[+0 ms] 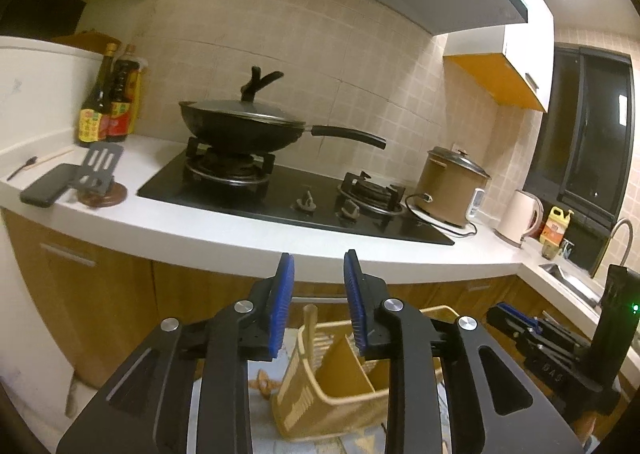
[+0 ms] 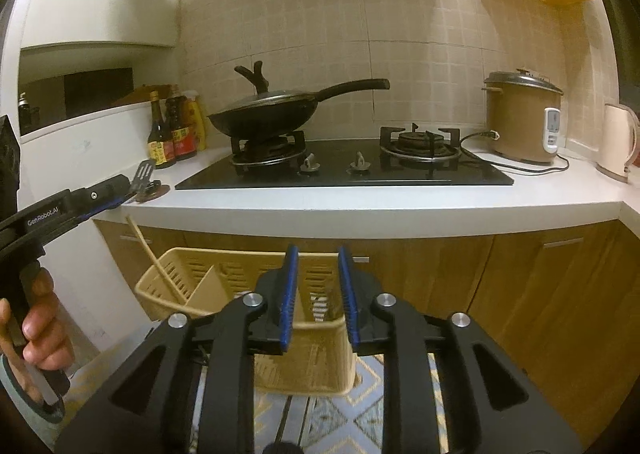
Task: Organize utensils
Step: 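Open both grippers to drop the chopstick and spoon into the basket, then move both grippers back down toward the remaining spoons and black ladle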
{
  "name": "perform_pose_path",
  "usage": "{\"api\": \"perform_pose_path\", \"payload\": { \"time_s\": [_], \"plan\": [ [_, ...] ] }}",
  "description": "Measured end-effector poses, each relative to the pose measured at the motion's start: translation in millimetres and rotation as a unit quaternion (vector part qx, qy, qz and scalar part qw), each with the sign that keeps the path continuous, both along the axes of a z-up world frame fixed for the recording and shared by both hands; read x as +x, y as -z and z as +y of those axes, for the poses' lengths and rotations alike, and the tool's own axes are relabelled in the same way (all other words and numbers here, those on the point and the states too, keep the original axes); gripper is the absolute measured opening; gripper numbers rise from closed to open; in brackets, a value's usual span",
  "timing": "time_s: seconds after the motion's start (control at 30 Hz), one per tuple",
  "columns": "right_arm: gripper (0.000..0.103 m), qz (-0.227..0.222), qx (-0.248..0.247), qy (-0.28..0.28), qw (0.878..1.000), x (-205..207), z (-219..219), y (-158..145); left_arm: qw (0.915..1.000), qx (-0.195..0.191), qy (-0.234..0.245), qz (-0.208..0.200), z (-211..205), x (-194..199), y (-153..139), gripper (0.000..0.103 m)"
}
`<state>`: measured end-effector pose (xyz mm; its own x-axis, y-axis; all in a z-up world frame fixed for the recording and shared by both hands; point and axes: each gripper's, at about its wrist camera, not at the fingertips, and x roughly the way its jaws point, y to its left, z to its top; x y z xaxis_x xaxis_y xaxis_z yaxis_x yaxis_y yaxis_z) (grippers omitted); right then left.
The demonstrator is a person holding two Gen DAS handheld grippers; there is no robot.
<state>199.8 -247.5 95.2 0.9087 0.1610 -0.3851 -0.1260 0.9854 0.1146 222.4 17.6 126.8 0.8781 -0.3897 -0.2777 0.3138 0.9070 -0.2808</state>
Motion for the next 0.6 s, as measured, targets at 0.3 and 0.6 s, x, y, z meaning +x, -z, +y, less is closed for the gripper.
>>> {"api": "perform_pose_path", "payload": {
  "time_s": [0.3, 0.6],
  "plan": [
    [0.045, -0.006, 0.002, 0.001, 1.0, -55, -2, -26, 0.9998, 0.015, -0.003, 0.014, 20, -50, -17, 0.032],
    [0.045, 0.069, -0.029, -0.017, 0.997, -83, 19, -18, 0.9943, 0.049, 0.02, 0.092, 32, -82, 3, 0.034]
  ]
}}
